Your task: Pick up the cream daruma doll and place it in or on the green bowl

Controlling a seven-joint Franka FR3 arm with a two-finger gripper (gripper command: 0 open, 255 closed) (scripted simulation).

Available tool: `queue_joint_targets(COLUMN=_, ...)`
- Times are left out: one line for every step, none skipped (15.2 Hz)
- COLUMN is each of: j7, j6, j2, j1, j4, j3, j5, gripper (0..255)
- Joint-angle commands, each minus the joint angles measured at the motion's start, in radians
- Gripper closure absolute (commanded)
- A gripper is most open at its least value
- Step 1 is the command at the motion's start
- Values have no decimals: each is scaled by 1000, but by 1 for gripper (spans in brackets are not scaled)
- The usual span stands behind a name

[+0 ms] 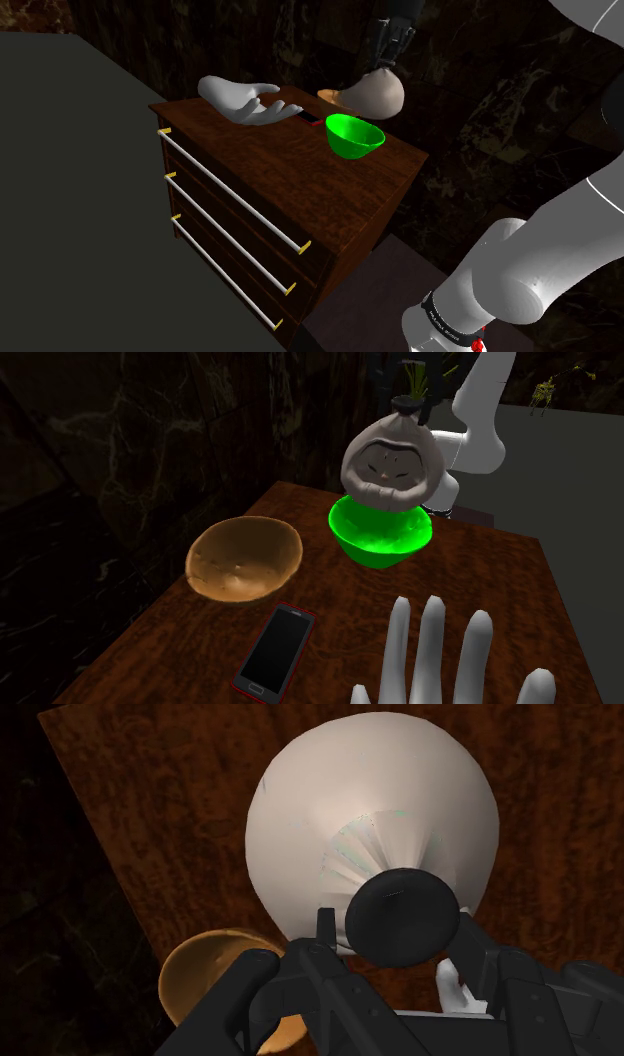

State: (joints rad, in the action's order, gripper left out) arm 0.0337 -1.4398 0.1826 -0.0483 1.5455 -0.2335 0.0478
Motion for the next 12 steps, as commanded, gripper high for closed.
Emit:
queue_joint_targets(j7=-4, j6=-33, j2=19, j1=0, j4=48, j3=2, j5=4, gripper=255)
queue_joint_targets(j7=-6, j6=-48, j2=25, j1=0, j4=69, j3=3, j5=5, gripper=255)
queue_joint_targets(j7=-7, j6=-62, j2=32, j1=0, j4=90, j3=4, j5=6, gripper=255)
queue_joint_targets(j7=-8, j6=-77, j2=38, j1=0, j4=111, j3=4, j5=8, gripper=255)
queue_joint_targets(j7=-9, j6=-91, j2=44, j1=0, j4=131, j3=4, j5=9, gripper=255)
queue_joint_targets(j7=-10, j6=-105, j2=49, j1=0, j4=150, j3=5, j5=10, gripper=255)
queue_joint_targets(j7=-11, j6=-119, j2=54, j1=1, j4=170, j3=5, j5=11, gripper=255)
queue_joint_targets(j7=-12, j6=-133, j2=59, j1=1, j4=189, j3=5, j5=12, gripper=255)
queue_joint_targets(j7=-13, j6=-151, j2=65, j1=1, j4=212, j3=5, j5=13, gripper=255)
queue_joint_targets(j7=-14, j6=-151, j2=66, j1=1, j4=212, j3=5, j5=13, gripper=255)
queue_joint_targets(j7=-13, j6=-151, j2=65, j1=1, j4=212, j3=5, j5=13, gripper=255)
queue_joint_targets(j7=-13, j6=-151, j2=65, j1=1, j4=212, j3=5, j5=13, gripper=255)
